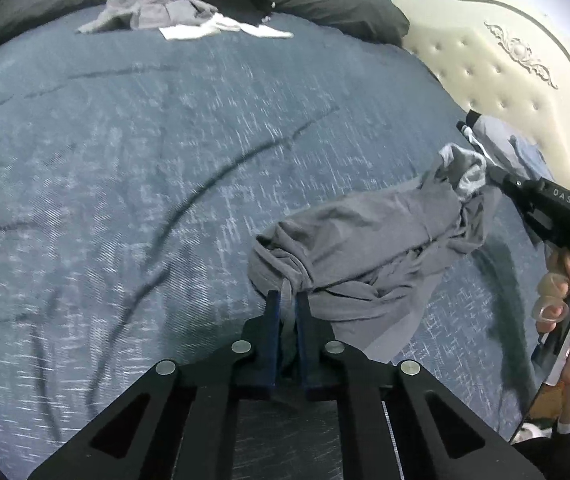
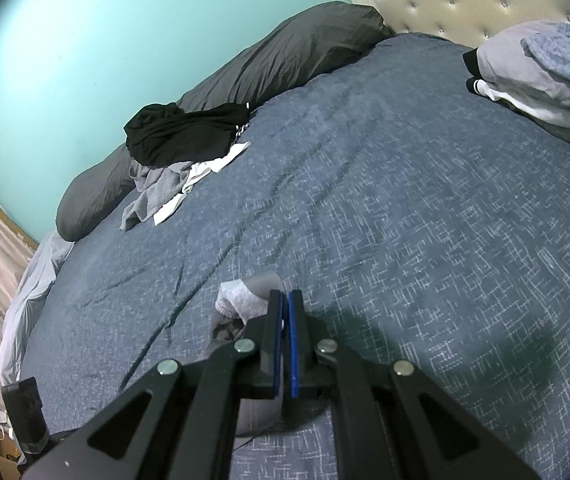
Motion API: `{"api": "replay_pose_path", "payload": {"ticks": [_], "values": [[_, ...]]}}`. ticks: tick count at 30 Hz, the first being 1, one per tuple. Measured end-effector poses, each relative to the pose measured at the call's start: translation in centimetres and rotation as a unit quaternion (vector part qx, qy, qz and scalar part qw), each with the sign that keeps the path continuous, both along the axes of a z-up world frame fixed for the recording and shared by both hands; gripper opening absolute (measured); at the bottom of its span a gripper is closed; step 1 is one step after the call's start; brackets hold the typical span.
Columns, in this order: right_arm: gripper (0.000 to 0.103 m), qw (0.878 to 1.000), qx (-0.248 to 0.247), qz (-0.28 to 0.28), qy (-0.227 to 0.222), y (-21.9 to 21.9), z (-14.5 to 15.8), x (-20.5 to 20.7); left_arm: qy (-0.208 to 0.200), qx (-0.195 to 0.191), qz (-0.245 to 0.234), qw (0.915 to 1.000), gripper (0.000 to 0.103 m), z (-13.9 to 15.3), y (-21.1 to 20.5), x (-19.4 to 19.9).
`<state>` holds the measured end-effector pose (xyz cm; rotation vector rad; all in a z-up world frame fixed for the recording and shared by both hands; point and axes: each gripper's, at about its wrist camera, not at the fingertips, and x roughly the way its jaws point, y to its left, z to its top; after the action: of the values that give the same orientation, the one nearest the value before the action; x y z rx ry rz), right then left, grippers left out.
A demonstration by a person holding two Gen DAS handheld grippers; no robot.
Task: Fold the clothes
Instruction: 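Lift the garment with the left tool while the right tool holds the other part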
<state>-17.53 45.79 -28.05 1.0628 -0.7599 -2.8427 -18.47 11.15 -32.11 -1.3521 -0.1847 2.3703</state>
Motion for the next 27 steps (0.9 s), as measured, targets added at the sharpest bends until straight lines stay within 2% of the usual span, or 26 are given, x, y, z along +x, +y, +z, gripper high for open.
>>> {"api": "replay_pose_path", "payload": {"ticks": [9,18,26,27], "values": [[0.003,1.000,0.001,0.004,0.026,-0.8,1.5,0.0,0.040,-0.024,0.028,0.9985,0.006,2.0,-2.3,0.4],[0.003,0.997,-0.007,0.047,0.057,-4.6,3.8,-0.2,0.079,-0.031,0.070,0.9939,0.006,5.3,-6.6,1.5],[0.003,0.995,-0.016,0.092,0.024,-8.0,3.0,-1.3,0.120,-0.040,0.128,0.9837,0.005,9.0,-12.2,2.6],[0.003,0.995,-0.017,0.098,0.019,-8.4,2.9,-1.5,0.106,-0.037,0.125,0.9858,0.006,8.2,-12.4,2.4]]}}
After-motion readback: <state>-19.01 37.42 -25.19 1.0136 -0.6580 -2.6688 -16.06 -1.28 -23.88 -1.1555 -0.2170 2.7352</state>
